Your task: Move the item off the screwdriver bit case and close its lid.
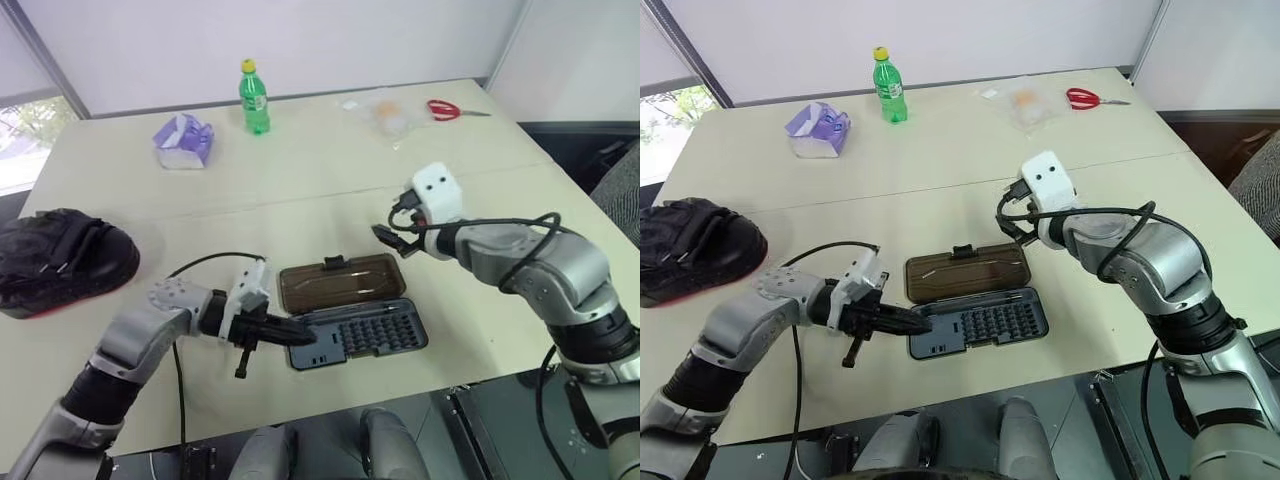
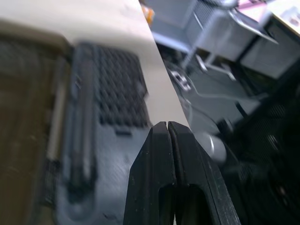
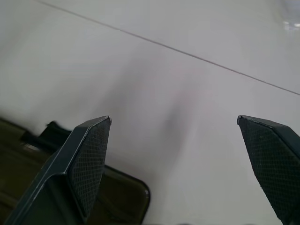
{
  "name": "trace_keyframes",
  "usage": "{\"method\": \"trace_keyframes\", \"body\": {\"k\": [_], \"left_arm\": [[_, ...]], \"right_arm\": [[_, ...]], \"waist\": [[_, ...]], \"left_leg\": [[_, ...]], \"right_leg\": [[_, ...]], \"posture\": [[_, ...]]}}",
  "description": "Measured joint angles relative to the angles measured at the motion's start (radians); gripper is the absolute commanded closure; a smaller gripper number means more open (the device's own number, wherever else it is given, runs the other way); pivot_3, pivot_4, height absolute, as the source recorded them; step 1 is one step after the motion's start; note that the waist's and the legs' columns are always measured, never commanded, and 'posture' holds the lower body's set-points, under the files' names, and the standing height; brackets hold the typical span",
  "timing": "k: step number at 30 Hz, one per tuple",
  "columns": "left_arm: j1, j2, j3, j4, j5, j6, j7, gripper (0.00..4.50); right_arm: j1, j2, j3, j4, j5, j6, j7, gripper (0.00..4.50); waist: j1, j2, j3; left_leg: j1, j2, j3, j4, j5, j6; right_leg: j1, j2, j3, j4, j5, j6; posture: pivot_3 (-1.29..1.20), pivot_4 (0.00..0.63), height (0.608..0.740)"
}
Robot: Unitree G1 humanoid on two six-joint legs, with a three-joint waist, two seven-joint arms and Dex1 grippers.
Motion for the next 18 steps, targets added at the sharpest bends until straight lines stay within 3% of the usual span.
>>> {"method": "trace_keyframes", "body": {"k": [9,18], "left_arm": [[0.009,-0.048,-0.05,0.126,0.127,-0.153,-0.005,4.48],[0.01,-0.091,-0.052,0.149,0.154,-0.194,0.009,4.48]], "right_arm": [[-0.06,-0.034,0.126,0.025,-0.246,-0.167,0.35,0.0],[-0.128,-0.001,0.273,0.226,-0.469,-0.434,0.75,0.0]], "waist": [[0.0,0.0,0.0],[0.0,0.0,0.0]], "left_leg": [[0.0,0.0,0.0,0.0,0.0,0.0],[0.0,0.0,0.0,0.001,0.0,0.0]], "right_leg": [[0.0,0.0,0.0,0.0,0.0,0.0],[0.0,0.0,0.0,0.0,0.0,0.0]], "posture": [[0.0,0.15,0.74],[0.0,0.15,0.74]]}}
